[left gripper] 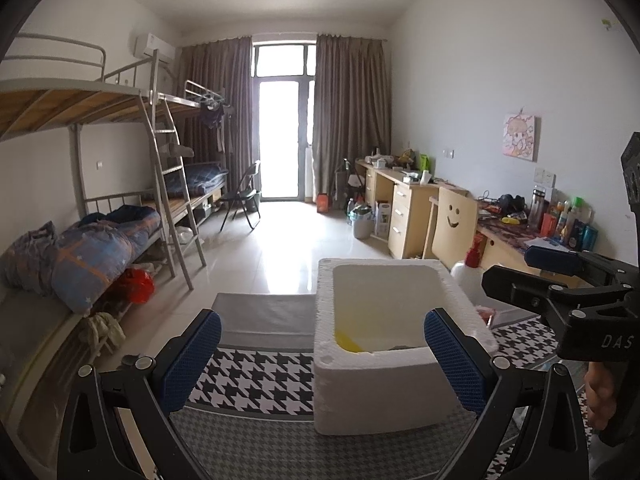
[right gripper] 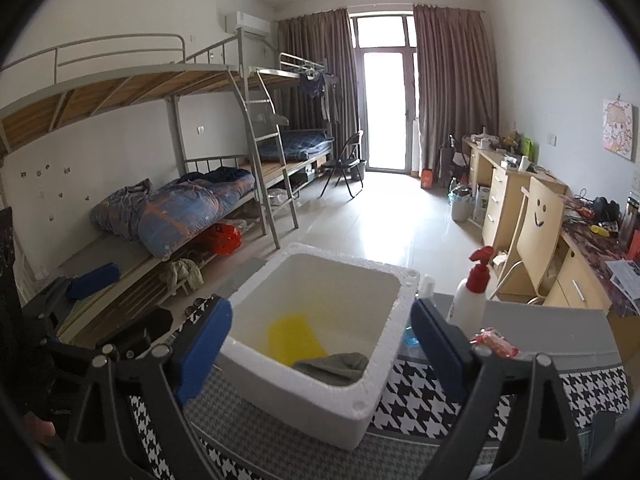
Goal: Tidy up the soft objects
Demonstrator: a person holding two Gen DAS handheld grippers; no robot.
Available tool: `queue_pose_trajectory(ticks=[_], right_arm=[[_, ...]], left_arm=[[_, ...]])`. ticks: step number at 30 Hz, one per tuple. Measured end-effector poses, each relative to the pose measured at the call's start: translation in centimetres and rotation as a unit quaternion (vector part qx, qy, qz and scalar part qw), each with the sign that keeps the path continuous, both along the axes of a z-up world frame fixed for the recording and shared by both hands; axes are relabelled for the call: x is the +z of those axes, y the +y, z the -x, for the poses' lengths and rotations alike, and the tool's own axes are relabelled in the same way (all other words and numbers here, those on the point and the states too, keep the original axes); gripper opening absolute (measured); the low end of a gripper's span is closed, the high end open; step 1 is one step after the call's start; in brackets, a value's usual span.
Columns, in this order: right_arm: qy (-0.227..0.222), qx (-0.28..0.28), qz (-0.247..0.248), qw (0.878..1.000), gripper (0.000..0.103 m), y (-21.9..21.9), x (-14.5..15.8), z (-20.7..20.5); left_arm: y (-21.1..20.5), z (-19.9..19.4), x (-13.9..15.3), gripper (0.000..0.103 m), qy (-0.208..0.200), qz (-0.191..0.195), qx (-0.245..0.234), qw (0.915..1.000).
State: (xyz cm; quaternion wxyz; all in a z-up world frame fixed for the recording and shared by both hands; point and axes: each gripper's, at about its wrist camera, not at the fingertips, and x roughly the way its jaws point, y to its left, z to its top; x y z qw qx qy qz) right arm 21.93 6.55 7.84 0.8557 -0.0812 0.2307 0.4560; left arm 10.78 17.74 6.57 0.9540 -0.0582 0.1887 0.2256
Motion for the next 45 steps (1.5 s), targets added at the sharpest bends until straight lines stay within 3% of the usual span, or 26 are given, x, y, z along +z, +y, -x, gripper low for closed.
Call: queue_pose_trajectory(ticks=[17,21,45], right_arm=[[-0.015,-0.011,-0.032,0.999,0.093,-5.6,0.8,3.1],[-0.031,-0.015,-0.034,0.999,0.098,-6.6,0.9,4.0],[-0.052,-0.032,-0.065,0.996,0.098,-11.1,0.0,6.8]], left_arm=[[-4.5,2.4,1.4,0.102,-0.022,-0.016,-0.022,0.9994],[-5.4,2.9,1.3,0.102,-0.023,-0.019,-0.027,0.9992],[-8.7,5.6,0.0,0.102,-0.056,-0.022,-0.049,0.9970]])
